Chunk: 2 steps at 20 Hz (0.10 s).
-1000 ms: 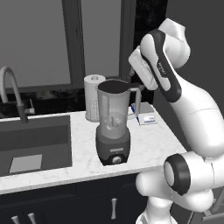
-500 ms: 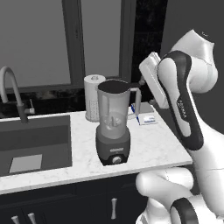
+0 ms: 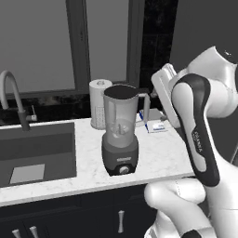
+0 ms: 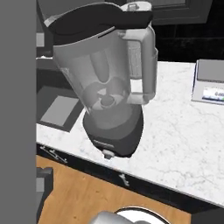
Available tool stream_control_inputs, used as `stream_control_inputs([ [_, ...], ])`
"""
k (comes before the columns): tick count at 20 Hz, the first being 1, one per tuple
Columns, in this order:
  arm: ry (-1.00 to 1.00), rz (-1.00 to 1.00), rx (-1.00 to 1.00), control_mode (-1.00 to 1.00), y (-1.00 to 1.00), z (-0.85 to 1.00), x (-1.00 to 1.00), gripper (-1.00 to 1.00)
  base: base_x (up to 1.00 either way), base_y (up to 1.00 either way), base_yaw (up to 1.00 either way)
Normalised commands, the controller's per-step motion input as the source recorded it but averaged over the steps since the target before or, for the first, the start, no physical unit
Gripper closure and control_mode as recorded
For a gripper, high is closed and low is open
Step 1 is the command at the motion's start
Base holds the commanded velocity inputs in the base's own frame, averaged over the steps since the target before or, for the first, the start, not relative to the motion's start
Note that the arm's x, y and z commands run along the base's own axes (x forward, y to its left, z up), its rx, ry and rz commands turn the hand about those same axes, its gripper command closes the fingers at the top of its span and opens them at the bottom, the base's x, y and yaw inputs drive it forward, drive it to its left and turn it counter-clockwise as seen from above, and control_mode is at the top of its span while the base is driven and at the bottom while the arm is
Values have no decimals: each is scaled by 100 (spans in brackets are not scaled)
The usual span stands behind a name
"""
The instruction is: Close the lid blender by securely placing the lid on top.
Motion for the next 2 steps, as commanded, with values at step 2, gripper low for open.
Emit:
stream_control_inputs([
  [2, 0, 0, 0, -100, 0, 0, 0, -100, 0, 0, 0],
])
